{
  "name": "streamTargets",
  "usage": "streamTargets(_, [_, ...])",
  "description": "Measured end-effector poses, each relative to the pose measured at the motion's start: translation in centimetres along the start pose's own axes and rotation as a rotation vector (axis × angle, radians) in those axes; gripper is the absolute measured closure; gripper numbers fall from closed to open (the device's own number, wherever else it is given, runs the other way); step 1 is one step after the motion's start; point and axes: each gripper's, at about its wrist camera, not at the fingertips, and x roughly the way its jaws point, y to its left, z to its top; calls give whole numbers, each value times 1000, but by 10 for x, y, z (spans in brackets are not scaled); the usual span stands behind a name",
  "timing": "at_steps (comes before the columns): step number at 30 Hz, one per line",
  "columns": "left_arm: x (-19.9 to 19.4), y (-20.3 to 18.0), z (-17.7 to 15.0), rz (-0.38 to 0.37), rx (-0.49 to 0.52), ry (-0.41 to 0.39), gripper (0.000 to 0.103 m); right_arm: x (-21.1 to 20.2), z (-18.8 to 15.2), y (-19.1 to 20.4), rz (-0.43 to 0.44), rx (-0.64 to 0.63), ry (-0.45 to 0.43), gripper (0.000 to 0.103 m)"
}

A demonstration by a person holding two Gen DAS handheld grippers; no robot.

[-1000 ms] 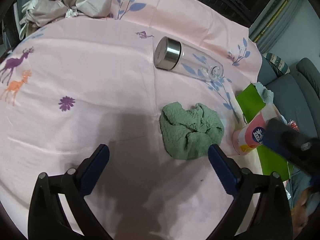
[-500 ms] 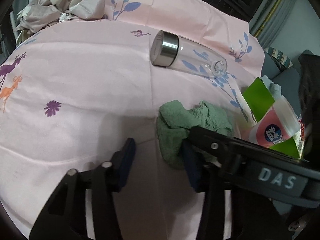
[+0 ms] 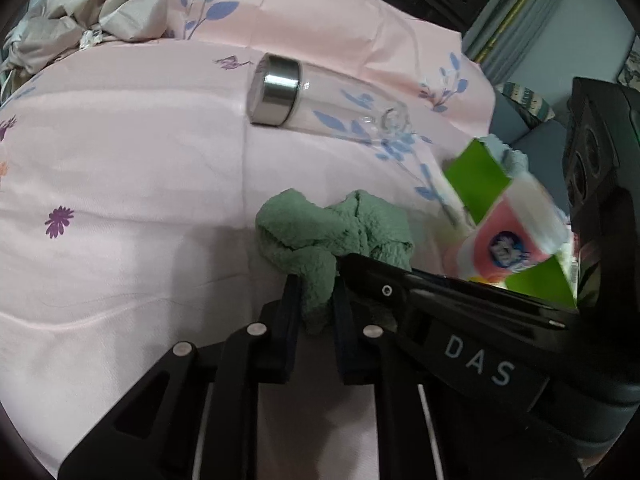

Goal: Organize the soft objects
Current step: 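Grasp the green towel with the right gripper and lift, then carry the green towel with the right gripper over the green box and lower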

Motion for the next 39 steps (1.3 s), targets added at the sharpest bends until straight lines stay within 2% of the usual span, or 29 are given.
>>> streamTargets(4, [-25, -19, 6, -26, 65, -78, 93, -32, 0, 1, 26, -10, -70, 90])
streamTargets(9, [-58, -54, 17, -58, 138, -173, 93, -90, 1, 3, 9, -40, -215, 90])
streamTargets(18, [-89, -141, 40, -96, 330, -275, 92, -176, 7, -36, 13, 26, -429, 90])
streamTargets(29, [-66, -220, 46, -170, 447, -248, 92, -218, 3, -109, -20, 152, -528, 90])
streamTargets(39, [-26, -265, 44, -217, 485, -168, 92, -224, -2, -169, -44, 245, -534, 90])
